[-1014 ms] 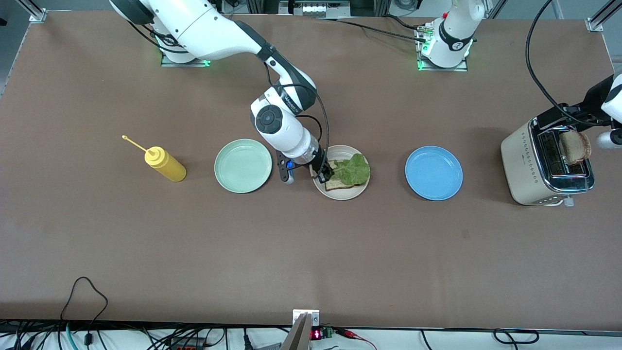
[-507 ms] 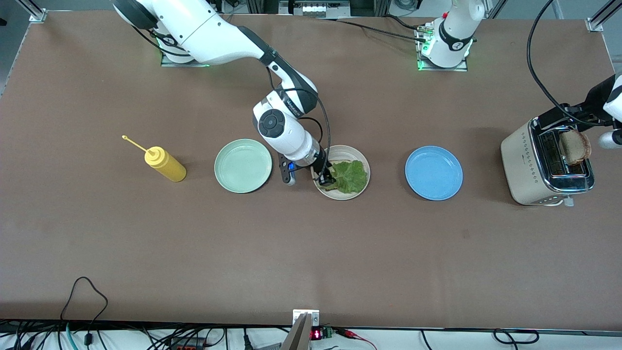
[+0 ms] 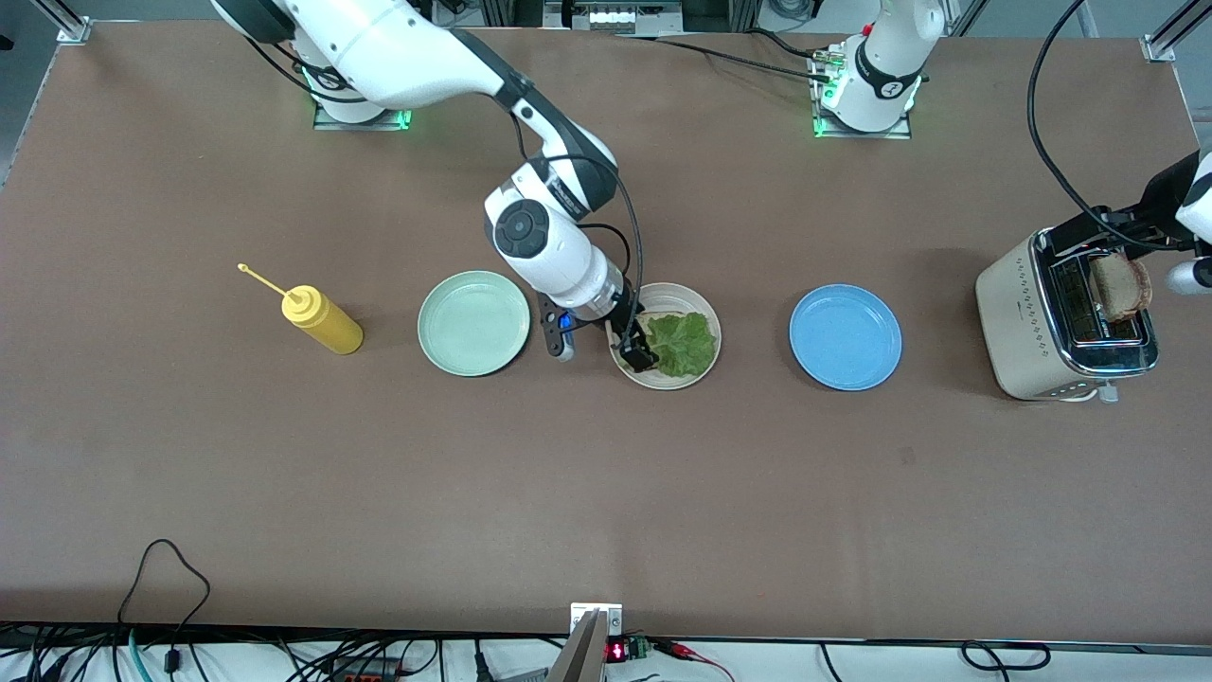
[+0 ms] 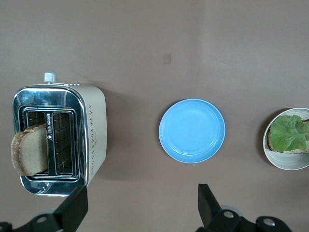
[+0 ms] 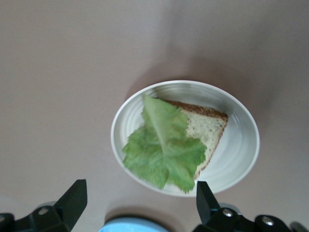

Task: Make sandwich in beige plate with both arms
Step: 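Lower the lettuce onto the bread and open the right gripper, then withdraw the right gripper while the left gripper reaches the toaster bread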

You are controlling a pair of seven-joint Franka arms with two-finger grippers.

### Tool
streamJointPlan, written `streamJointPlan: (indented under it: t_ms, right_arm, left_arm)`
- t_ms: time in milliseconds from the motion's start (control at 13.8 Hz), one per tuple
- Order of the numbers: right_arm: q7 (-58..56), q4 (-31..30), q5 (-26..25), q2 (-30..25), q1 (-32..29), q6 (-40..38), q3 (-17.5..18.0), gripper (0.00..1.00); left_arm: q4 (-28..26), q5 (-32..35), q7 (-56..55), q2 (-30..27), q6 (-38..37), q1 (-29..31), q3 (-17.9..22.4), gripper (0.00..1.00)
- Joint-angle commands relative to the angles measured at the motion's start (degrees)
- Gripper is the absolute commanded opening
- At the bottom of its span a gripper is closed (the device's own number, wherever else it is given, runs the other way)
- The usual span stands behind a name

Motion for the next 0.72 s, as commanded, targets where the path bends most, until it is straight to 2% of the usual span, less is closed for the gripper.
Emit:
streamJointPlan:
  t_ms: [0, 145, 434, 579, 652]
  right_arm:
    - [-5.3, -2.8, 0.1, -7.8, -2.8, -7.2, 0.1, 1.00]
    - [-10.9, -3.9, 0.5, -12.2, -5.6, -13.3, 0.1, 1.00]
    - [-34.5, -3.8, 1.0, -18.5, -11.9, -29.7, 0.1, 1.00]
    - [-44.3, -3.6, 1.0, -21.2, -16.7, -36.3, 0.1, 1.00]
    - [-51.3, -3.6, 1.0, -22.8, -19.3, -39.3, 0.1, 1.00]
  left_arm:
    - [2.2, 0.9, 0.7, 2.2, -1.1, -0.4, -0.3, 1.00]
    - [2.2, 1.0, 0.7, 4.2, -1.1, 0.0, 0.3, 1.00]
    - [1.8, 2.1, 3.2, 5.1, -1.3, 5.2, 1.4, 1.00]
    - [2.1, 7.1, 4.4, 7.0, -1.4, 6.2, 1.3, 1.00]
    - [2.1, 7.5, 4.5, 7.7, -1.3, 7.9, 1.3, 1.00]
